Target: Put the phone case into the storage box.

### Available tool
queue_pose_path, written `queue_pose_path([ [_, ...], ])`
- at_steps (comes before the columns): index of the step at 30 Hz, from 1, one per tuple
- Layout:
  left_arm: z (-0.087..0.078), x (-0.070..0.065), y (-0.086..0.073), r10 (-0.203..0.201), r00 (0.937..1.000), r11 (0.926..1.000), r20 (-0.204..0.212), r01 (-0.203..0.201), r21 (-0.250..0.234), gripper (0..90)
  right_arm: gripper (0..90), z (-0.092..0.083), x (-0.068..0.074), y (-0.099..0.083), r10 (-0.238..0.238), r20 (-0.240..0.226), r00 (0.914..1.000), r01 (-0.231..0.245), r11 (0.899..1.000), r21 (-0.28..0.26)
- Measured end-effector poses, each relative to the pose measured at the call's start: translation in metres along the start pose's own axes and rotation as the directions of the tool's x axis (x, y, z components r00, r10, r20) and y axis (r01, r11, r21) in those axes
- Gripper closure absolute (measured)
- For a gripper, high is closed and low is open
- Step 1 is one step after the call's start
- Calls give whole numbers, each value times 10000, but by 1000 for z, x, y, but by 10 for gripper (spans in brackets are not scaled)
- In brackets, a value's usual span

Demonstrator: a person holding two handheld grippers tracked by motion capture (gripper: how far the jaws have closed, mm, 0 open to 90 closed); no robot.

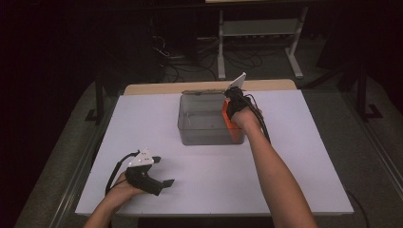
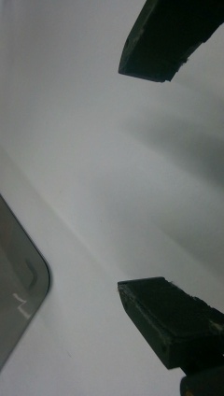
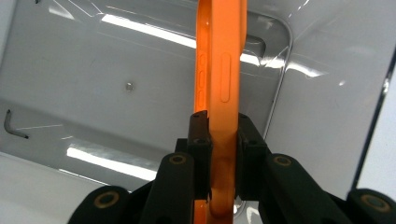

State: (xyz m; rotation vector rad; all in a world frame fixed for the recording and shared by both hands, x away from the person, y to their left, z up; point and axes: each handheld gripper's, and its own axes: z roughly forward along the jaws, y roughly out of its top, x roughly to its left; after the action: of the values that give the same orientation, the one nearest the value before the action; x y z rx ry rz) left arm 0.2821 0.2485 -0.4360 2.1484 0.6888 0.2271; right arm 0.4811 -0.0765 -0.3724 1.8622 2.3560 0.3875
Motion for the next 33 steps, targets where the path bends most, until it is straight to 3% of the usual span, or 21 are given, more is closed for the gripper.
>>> queue_pose_path([
  [14, 0, 0, 0, -24, 10000, 10000, 14, 24, 9, 0, 740, -4, 2, -1, -233, 38, 9997, 234, 9997, -107],
  [33, 0, 0, 0, -18, 10000, 10000, 23, 18, -2, 0, 702, -20, 2, 1, -528, 420, 9977, 549, 9973, -491],
])
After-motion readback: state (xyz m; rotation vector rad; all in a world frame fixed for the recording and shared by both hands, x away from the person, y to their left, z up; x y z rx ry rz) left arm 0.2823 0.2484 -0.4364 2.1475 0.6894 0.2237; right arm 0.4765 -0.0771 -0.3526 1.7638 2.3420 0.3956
